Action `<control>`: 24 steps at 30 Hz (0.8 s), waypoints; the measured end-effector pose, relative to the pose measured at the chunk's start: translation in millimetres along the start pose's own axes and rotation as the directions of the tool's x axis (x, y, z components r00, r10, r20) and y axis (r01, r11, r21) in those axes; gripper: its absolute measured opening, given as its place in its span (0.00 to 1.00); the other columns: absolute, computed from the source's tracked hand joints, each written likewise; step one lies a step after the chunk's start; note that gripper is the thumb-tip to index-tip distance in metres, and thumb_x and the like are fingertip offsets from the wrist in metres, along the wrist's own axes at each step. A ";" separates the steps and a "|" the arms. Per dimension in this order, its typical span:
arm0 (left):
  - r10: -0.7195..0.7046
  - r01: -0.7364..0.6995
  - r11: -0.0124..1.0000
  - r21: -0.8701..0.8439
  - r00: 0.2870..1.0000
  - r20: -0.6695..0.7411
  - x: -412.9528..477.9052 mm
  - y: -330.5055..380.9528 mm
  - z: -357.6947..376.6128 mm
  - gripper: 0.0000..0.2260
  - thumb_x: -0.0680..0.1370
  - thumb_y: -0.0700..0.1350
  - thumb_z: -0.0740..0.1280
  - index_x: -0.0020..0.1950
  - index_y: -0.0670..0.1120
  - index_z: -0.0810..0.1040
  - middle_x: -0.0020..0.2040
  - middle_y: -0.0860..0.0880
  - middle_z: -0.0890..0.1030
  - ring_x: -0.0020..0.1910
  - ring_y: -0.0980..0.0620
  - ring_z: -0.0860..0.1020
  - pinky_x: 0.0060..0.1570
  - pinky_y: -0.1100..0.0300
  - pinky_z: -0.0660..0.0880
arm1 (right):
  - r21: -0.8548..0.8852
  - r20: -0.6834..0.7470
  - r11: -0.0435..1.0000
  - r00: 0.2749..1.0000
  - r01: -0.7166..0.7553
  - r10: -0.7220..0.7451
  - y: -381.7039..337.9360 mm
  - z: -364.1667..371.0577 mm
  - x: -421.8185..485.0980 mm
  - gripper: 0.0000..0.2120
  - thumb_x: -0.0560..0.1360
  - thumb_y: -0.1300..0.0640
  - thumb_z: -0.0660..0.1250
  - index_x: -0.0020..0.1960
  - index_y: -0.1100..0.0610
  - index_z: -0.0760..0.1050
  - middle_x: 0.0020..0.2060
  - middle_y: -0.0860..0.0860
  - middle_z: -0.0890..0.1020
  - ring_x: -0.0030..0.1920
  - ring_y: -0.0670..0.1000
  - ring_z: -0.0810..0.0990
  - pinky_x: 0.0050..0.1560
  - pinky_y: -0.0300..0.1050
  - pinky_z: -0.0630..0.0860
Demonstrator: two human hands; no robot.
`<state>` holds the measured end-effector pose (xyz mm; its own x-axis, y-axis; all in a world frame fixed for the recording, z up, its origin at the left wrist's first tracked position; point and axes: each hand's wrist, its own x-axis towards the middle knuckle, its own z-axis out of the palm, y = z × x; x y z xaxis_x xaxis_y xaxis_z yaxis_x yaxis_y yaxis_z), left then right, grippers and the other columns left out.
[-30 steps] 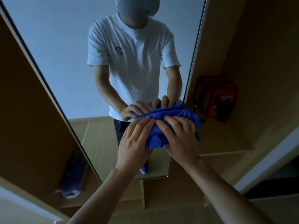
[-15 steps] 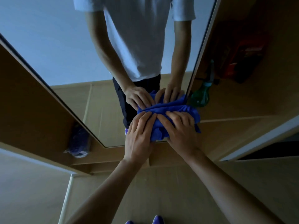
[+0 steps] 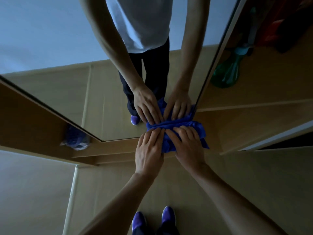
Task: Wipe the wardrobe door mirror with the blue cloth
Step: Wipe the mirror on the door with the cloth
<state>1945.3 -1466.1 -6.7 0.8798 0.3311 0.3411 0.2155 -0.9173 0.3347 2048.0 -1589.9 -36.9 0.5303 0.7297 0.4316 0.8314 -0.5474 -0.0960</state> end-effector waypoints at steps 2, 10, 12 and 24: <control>-0.016 0.016 1.000 -0.008 1.000 0.023 -2.9 -4.2 10.2 0.23 0.71 0.34 0.77 0.65 0.38 0.80 0.60 0.43 0.82 0.59 0.41 0.81 0.61 0.46 0.78 | 0.014 0.026 1.000 1.000 0.001 -0.001 1.9 11.7 -5.5 0.19 0.78 0.54 0.56 0.64 0.54 0.77 0.55 0.54 0.82 0.59 0.58 0.80 0.67 0.54 0.69; -0.101 0.111 0.992 -0.054 0.981 0.168 -13.1 -15.7 46.1 0.22 0.71 0.34 0.76 0.65 0.40 0.81 0.61 0.45 0.83 0.62 0.43 0.81 0.56 0.47 0.82 | 0.071 0.130 0.996 0.990 -0.056 0.046 3.7 55.7 -28.3 0.18 0.76 0.58 0.64 0.65 0.55 0.76 0.56 0.53 0.81 0.60 0.56 0.79 0.68 0.54 0.73; -0.113 0.126 0.990 -0.060 0.976 0.188 -14.4 -16.8 49.5 0.22 0.72 0.34 0.75 0.66 0.41 0.81 0.62 0.45 0.83 0.64 0.43 0.80 0.58 0.47 0.81 | 0.080 0.133 0.995 0.990 -0.064 0.052 3.3 58.6 -29.8 0.17 0.77 0.58 0.63 0.65 0.55 0.75 0.56 0.52 0.81 0.61 0.56 0.78 0.69 0.54 0.73; -0.119 0.158 0.971 -0.178 0.970 0.210 -22.0 -4.5 9.0 0.31 0.68 0.37 0.76 0.71 0.45 0.75 0.66 0.47 0.79 0.63 0.45 0.77 0.61 0.49 0.78 | 0.207 0.260 0.969 0.962 -0.137 0.081 -12.3 -5.0 -15.0 0.25 0.67 0.64 0.72 0.63 0.54 0.75 0.54 0.49 0.80 0.56 0.53 0.78 0.66 0.50 0.72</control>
<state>1928.8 -1471.2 -23.7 0.9170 0.3843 0.1066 0.2728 -0.7994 0.5353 2028.9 -1596.2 -37.7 0.6207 0.7644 0.1746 0.7669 -0.5455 -0.3380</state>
